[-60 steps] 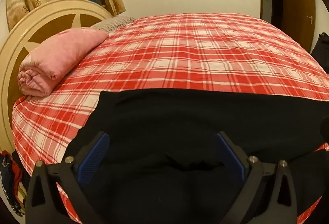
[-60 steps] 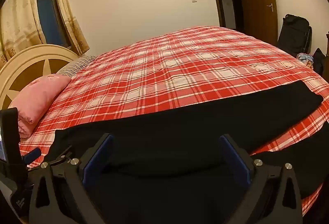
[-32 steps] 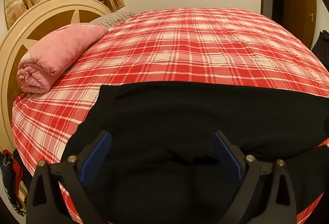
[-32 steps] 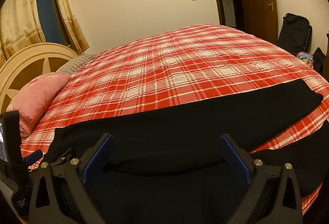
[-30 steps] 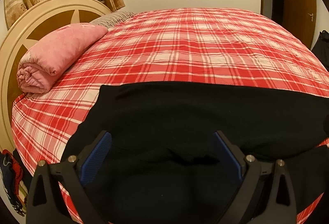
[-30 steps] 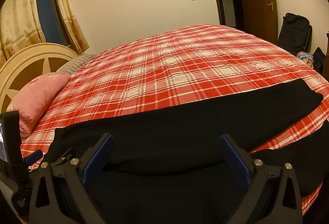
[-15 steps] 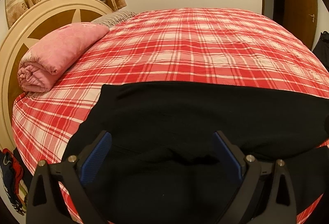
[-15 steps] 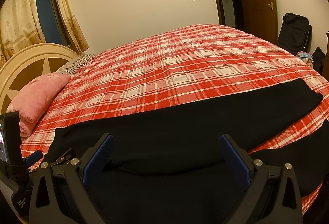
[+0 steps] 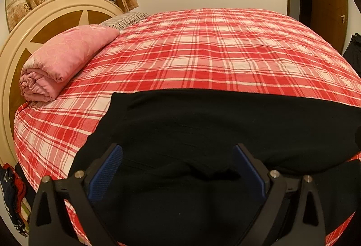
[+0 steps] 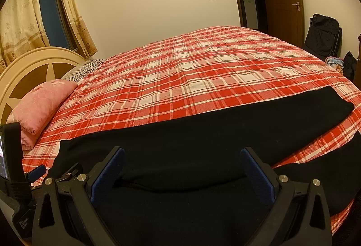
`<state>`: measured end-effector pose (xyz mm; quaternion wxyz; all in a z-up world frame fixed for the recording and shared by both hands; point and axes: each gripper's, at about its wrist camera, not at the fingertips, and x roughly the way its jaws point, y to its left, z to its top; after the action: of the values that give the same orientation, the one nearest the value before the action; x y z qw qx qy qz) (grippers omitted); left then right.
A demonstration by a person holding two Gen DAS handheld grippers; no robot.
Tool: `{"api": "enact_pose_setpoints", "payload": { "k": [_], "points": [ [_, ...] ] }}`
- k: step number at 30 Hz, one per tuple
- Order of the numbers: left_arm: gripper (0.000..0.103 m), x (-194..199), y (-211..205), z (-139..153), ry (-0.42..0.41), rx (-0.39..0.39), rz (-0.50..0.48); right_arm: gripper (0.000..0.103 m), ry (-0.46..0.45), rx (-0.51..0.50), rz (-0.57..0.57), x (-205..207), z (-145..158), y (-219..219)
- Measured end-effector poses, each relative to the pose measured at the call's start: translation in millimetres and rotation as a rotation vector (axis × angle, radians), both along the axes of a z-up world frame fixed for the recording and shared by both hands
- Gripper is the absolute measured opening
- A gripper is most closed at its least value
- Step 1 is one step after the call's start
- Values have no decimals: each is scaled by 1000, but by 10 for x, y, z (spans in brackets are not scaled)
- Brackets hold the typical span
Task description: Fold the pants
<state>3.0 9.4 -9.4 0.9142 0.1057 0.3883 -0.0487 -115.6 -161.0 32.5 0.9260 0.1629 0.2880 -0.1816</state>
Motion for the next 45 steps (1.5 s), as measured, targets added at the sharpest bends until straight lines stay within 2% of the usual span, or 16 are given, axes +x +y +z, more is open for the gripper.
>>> {"api": "enact_pose_setpoints", "payload": {
  "k": [24,36,41,45],
  "points": [
    [100,34,-12,-58,24,0,2,102,23,10,14,69,-59,9],
    [100,219,10,-250,84,-3,-1,102,91,12,33,315,-239,-71],
    [100,379,155,-222,81,-36,-44,102,124,-17,141,647,-246,-163],
    [102,644,354,-131,60,-63,-13,102,165,-67,304,1130,-267,-215]
  ]
}}
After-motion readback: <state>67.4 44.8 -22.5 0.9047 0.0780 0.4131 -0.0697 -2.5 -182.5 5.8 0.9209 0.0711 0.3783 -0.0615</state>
